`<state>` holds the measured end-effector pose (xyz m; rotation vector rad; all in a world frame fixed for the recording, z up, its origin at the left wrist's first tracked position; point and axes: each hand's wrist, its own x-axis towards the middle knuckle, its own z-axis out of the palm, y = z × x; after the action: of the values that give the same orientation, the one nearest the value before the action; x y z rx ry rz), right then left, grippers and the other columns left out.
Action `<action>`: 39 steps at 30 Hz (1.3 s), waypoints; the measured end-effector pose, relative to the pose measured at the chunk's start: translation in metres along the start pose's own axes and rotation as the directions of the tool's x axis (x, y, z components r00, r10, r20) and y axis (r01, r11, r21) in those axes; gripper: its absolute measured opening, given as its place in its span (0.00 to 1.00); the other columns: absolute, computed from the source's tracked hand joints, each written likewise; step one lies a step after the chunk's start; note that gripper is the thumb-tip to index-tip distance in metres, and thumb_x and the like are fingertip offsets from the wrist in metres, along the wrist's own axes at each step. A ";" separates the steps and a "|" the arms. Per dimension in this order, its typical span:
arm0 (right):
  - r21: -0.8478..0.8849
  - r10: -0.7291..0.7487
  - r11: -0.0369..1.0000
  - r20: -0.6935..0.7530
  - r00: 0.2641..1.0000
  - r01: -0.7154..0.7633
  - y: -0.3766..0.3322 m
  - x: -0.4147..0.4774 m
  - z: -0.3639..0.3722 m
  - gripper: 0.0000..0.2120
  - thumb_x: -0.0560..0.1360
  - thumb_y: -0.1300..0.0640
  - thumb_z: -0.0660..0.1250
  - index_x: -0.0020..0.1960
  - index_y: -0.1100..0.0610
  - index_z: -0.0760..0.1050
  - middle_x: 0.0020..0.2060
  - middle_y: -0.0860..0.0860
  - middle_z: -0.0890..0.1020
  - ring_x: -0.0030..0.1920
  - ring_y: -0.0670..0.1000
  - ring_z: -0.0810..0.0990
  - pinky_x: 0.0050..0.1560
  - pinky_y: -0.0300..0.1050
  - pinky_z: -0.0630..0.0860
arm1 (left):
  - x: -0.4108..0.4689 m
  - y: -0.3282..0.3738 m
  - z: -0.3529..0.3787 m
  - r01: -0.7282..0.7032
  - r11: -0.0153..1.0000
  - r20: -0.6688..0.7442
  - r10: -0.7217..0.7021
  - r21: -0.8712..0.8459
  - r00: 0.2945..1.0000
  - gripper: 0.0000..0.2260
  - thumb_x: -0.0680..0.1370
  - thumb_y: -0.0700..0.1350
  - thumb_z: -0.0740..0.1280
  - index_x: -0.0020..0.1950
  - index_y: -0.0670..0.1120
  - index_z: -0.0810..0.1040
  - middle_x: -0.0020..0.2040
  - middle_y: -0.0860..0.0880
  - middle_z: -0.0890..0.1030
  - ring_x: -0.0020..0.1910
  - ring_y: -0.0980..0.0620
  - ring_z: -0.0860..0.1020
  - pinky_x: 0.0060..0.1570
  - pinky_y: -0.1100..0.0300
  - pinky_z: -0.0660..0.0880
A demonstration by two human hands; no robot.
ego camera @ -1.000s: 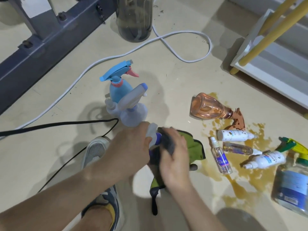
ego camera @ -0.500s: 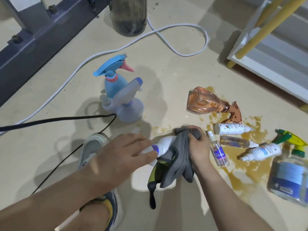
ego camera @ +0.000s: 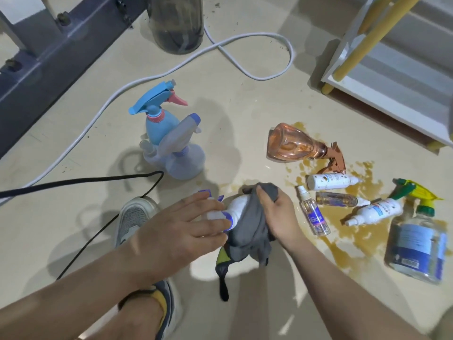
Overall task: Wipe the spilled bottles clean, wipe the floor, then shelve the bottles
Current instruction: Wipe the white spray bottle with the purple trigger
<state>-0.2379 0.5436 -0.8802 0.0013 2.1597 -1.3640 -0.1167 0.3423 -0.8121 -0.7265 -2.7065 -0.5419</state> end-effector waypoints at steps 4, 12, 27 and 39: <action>-0.101 0.089 0.990 -0.099 0.991 -0.098 0.001 0.011 -0.019 0.11 0.80 0.50 0.65 0.48 0.55 0.82 0.44 0.49 0.86 0.51 0.52 0.83 0.56 0.52 0.78 | 0.011 0.000 -0.005 -0.043 0.999 0.023 0.042 0.016 0.999 0.07 0.77 0.37 0.68 0.46 0.47 0.84 0.53 0.50 0.83 0.56 0.45 0.79 0.67 0.50 0.69; 0.307 0.099 0.951 -0.350 0.932 0.015 -0.002 -0.033 0.002 0.09 0.79 0.64 0.66 0.55 0.53 0.79 0.52 0.49 0.84 0.57 0.51 0.82 0.60 0.43 0.77 | 0.062 -0.006 -0.020 0.292 0.952 0.279 -0.307 0.096 0.910 0.08 0.79 0.46 0.63 0.55 0.46 0.78 0.41 0.49 0.80 0.33 0.45 0.76 0.27 0.57 0.68; -0.202 -0.425 0.901 -0.228 0.876 0.384 -0.014 -0.003 0.036 0.13 0.79 0.48 0.62 0.56 0.54 0.79 0.56 0.48 0.82 0.61 0.51 0.79 0.63 0.54 0.73 | 0.049 -0.014 -0.009 0.850 -0.171 0.450 -0.889 -0.498 0.085 0.12 0.77 0.41 0.67 0.61 0.48 0.81 0.44 0.46 0.85 0.39 0.46 0.84 0.39 0.53 0.82; 0.309 0.200 0.932 -0.002 0.980 -0.189 -0.027 0.028 0.001 0.09 0.81 0.48 0.63 0.50 0.51 0.80 0.47 0.52 0.85 0.46 0.50 0.84 0.50 0.46 0.80 | 0.028 -0.022 -0.042 0.835 0.549 0.548 -0.688 -0.034 0.475 0.09 0.74 0.50 0.66 0.53 0.56 0.74 0.39 0.53 0.79 0.38 0.59 0.76 0.38 0.64 0.72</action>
<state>-0.2685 0.5215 -0.8710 0.3529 1.8927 -1.5750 -0.1444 0.3188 -0.7711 0.5281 -3.3869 -1.1230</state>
